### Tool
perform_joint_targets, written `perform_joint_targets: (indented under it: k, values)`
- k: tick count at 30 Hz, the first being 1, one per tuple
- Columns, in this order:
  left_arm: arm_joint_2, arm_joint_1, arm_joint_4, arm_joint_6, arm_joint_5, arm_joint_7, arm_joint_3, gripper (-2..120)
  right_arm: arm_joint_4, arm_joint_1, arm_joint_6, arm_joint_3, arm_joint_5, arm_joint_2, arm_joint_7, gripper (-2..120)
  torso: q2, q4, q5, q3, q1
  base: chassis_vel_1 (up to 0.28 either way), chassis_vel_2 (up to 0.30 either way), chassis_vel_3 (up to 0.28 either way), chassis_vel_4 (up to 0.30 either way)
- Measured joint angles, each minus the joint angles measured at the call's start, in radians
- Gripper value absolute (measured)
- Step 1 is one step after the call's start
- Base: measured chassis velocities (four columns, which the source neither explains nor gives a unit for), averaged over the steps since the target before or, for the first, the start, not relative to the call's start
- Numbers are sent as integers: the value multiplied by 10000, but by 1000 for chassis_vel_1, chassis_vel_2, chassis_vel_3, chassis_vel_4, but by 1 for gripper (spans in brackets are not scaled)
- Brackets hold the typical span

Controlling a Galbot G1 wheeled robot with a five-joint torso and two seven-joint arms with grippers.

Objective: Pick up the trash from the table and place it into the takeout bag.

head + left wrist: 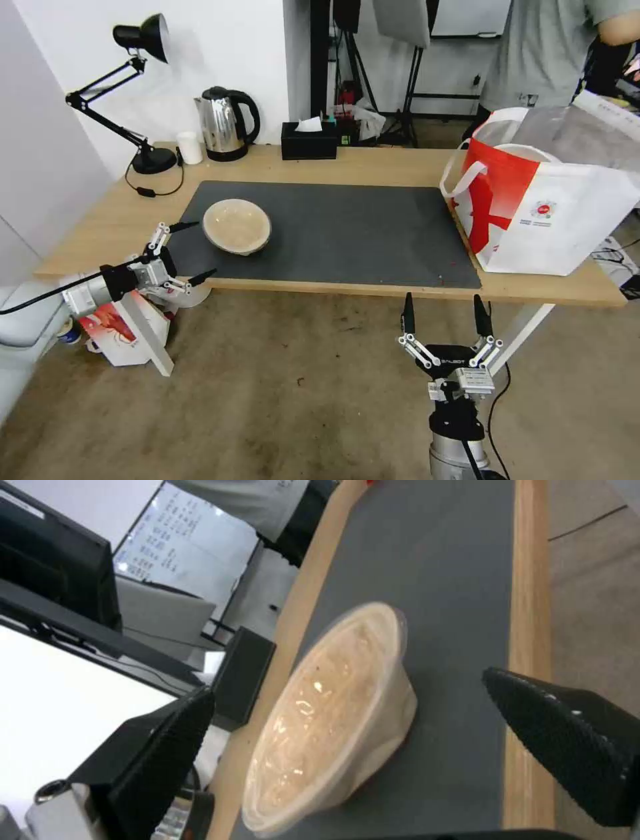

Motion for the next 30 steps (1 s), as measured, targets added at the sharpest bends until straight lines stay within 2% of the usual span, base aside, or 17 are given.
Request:
perform_joint_targets:
  k: [22,30]
  values:
    - [138,-527,412,2,-29,174,100,100,0,0,0,0,-1,0,0,100,0,0,1,0,0,0,0,0,0]
    - [200,-958,544,26,7,174,476,100,0,0,0,0,0,0,0,100,0,-1,1,0,0,0,0,0,0]
